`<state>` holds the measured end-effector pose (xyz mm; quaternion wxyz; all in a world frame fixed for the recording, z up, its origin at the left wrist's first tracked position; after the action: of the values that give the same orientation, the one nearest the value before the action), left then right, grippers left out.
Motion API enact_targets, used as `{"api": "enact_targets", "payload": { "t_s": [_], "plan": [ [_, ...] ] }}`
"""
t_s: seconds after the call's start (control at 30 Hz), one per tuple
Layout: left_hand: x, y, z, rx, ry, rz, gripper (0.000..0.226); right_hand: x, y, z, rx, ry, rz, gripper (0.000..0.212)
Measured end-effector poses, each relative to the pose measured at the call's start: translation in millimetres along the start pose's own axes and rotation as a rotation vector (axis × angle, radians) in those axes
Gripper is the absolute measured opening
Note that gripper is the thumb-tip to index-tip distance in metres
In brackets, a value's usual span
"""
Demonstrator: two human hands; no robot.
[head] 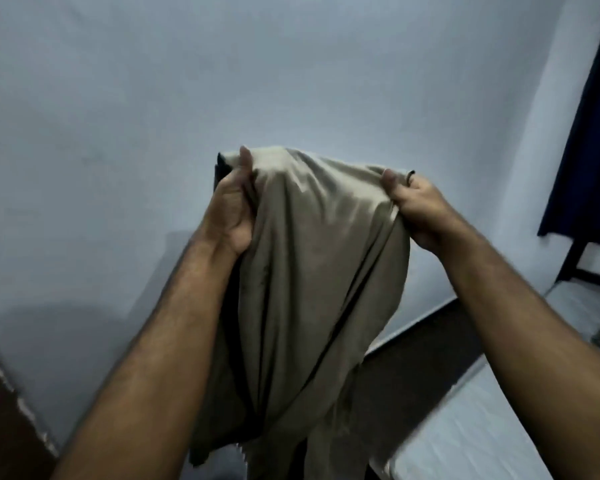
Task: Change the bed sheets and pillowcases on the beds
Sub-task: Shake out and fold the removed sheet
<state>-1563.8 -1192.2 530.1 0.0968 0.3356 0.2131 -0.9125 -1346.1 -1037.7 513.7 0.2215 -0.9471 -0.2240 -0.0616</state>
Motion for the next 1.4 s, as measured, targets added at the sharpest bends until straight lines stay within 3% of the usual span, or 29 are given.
{"api": "enact_targets", "payload": {
  "t_s": [0.07,0.13,0.2,0.27,0.3,0.37,0.43,0.47,0.5,0.57,0.63,0.7,0.77,0.83,0.9,0.97,1.03,1.07,1.1,1.17,1.2,1.23,1.27,1.33,1.4],
  "plan": [
    [-18,-4,5,-0.01,-0.179,-0.086,0.052,11,-17,-42,0.079,-0.121,0.086,0.037],
    [-30,-3,-4,0.059,-0.401,-0.124,0.038,3,-27,-55,0.054,0.215,-0.003,0.03],
    [-34,-9,8,-0.017,-0.446,-0.058,0.017,2,-39,-54,-0.009,0.598,-0.137,0.02],
    [-38,-24,42,-0.107,-0.375,0.004,0.014,22,-54,-83,0.012,0.403,-0.031,0.021],
    [-43,-31,60,-0.113,-0.328,0.014,0.019,31,-57,-101,0.035,0.199,0.043,0.023],
    [-53,-40,84,-0.073,-0.288,0.0,0.032,31,-58,-123,0.088,0.09,0.078,0.012],
    [-57,-47,87,-0.047,-0.405,-0.015,0.026,14,-61,-121,0.048,0.357,-0.052,0.012],
    [-55,-48,87,-0.038,-0.536,-0.002,0.022,11,-60,-120,0.027,0.555,-0.107,0.018],
    [-54,-48,88,-0.035,-0.664,0.015,0.022,14,-62,-120,-0.007,0.603,-0.121,0.026],
    [-63,-42,94,0.008,-0.646,-0.046,0.022,36,-68,-140,0.036,0.267,0.02,0.039],
    [-93,-35,106,0.036,-0.381,-0.226,0.025,36,-66,-158,0.121,0.065,0.017,0.038],
    [-116,-28,111,0.059,-0.243,-0.335,0.035,11,-59,-153,0.119,0.264,-0.111,0.032],
    [-110,-33,102,0.057,-0.4,-0.331,0.025,10,-67,-141,0.047,0.36,-0.071,0.031],
    [-101,-37,101,-0.012,-0.557,-0.288,0.034,22,-77,-132,0.006,0.104,-0.012,0.029],
    [-104,-39,110,-0.064,-0.507,-0.322,0.03,23,-71,-121,-0.039,0.049,-0.051,0.031],
    [-116,-35,120,-0.068,-0.386,-0.404,0.025,21,-71,-106,-0.073,0.166,-0.103,0.018],
    [-119,-35,123,-0.091,-0.264,-0.419,0.031,30,-79,-115,-0.038,-0.116,-0.016,0.016],
    [-115,-34,118,-0.114,-0.257,-0.399,0.029,36,-87,-119,-0.022,-0.315,0.032,0.019],
    [-111,-34,107,-0.105,-0.326,-0.367,0.031,37,-90,-123,-0.005,-0.358,0.044,0.018],
    [-94,-26,73,0.023,-0.539,-0.309,0.037,22,-74,-119,-0.023,0.006,-0.008,0.017],
    [-84,-22,63,0.075,-0.577,-0.285,0.035,17,-70,-106,-0.048,0.27,-0.052,0.02],
    [-77,-21,60,0.075,-0.558,-0.257,0.031,18,-68,-92,-0.078,0.377,-0.079,0.025],
    [-73,-19,64,0.037,-0.5,-0.228,0.026,22,-65,-84,-0.111,0.304,-0.092,0.03],
    [-70,-13,76,-0.064,-0.325,-0.185,0.022,32,-60,-75,-0.11,-0.117,-0.098,0.036],
    [-75,-7,79,-0.079,-0.237,-0.188,0.043,29,-55,-79,-0.009,-0.491,-0.161,0.055]
  ]
}}
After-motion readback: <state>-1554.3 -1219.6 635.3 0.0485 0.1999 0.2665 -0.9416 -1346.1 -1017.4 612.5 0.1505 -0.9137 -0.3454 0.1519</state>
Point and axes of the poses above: each hand's wrist, its own y-axis away from the middle knuckle, its own x-axis out of the back of the hand, z = x × y, the point moved 7 cm from there along -y, towards the middle knuckle, and after that the axes turned 12 degrees about y, right-handed, at the moved point
